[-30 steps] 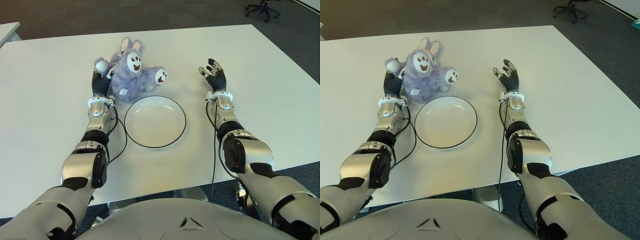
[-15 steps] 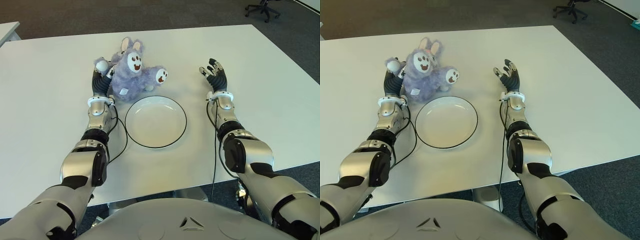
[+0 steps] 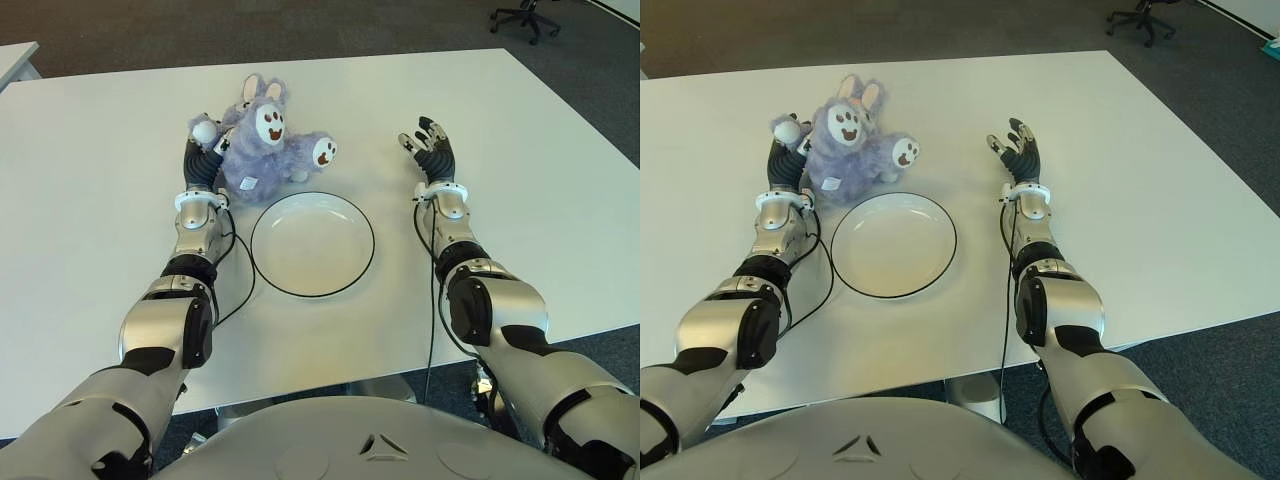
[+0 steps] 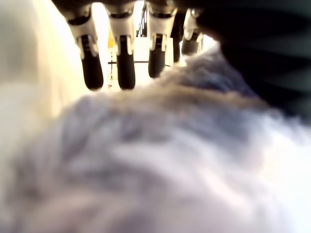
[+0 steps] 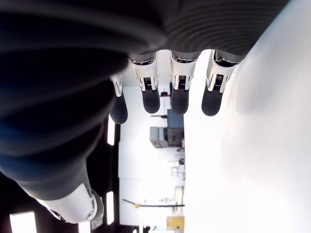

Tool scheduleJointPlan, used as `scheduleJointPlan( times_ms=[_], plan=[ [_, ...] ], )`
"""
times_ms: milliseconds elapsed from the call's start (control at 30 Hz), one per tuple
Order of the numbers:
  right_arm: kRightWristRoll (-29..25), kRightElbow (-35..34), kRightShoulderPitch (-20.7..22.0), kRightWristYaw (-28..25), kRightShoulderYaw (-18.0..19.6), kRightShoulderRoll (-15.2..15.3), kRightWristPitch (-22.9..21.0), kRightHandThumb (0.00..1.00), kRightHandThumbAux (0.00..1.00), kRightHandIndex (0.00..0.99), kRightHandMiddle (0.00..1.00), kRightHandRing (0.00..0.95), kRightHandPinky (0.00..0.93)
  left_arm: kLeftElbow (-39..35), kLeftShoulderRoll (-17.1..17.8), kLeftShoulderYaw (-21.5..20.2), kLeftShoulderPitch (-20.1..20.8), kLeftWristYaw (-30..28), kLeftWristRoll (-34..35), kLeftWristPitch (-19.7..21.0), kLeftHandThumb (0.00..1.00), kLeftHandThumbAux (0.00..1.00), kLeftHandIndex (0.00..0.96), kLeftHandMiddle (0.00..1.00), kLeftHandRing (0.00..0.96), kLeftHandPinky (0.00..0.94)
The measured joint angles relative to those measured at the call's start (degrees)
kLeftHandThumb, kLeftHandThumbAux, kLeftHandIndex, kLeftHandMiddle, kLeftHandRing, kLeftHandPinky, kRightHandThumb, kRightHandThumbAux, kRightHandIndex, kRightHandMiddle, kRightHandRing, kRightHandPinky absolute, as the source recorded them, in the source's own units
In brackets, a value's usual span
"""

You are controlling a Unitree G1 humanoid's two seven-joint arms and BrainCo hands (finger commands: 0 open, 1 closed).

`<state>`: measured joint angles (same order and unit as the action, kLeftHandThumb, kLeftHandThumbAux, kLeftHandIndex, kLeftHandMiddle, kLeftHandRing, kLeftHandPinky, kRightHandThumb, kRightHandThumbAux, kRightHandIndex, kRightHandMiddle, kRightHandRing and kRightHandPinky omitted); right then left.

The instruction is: Put the doll into the plate.

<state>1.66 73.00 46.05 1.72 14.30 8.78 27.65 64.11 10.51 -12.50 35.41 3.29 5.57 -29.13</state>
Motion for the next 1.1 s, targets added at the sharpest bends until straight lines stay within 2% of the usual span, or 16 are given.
scheduleJointPlan(
  times_ms=[800,1100],
  plan=[
    [-0.05,-0.03,0.29,-0.01,0.29,-0.02,0.01,0.385,0.751,0.147,0.101,0.08,0.113,3.59,0.92,0.04,3.49,0.02,-0.32,1.92,0.108,0.638,0.0,0.173,0.205,0.207],
    [-0.1,-0.05,0.39,-0.05,0.45,-0.01,0.01,0.391,0.762,0.158,0.098,0.078,0.11,3.93,0.92,-0.05,4.17,0.03,-0.39,2.37,0.162,0.682,0.024,0.164,0.189,0.208]
  ],
)
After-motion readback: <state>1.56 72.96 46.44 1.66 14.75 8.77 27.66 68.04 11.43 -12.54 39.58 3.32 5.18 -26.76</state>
